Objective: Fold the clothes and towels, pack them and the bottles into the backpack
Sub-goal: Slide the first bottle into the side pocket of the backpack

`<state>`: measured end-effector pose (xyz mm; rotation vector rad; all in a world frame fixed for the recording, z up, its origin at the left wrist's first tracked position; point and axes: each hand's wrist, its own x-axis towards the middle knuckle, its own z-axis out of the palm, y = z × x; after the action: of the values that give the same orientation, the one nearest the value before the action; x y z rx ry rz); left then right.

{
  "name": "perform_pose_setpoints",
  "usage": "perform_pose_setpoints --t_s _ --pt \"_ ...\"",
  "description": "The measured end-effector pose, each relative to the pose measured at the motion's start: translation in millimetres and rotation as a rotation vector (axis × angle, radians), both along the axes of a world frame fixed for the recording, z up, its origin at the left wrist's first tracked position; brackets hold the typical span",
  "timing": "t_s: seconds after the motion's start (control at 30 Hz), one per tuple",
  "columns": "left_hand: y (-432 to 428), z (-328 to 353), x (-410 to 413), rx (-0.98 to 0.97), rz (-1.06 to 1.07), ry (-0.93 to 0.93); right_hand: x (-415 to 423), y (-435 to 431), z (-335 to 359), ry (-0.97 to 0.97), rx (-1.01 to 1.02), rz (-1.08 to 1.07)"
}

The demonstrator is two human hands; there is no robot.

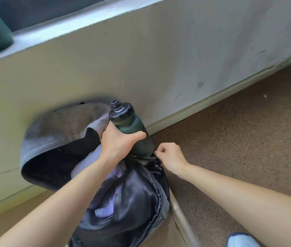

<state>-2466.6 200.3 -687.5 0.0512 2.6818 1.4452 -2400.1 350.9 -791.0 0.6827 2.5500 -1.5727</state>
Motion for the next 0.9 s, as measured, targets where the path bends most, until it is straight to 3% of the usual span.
perform_pose_setpoints --t_s 0.13,0.3,0.5,0.73,0.9 --pt "13 -7 9 0.063 0.022 0.058 2 -6 5 0.028 -0.025 0.003" --pt "-4 -8 5 -0.213 0.023 0.075 2 -5 11 0.08 0.094 -0.049" --pt "-17 2 1 -0.31 0.004 0.073 -1 -14 13 0.113 0.121 -0.082" --pt "-31 -8 3 -0.209 -0.196 -0.099 4 -15 9 0.065 0.122 0.008" --pt "-26 -20 21 -0.207 -0.263 -0.044 1 -1 10 -0.056 0.148 0.163"
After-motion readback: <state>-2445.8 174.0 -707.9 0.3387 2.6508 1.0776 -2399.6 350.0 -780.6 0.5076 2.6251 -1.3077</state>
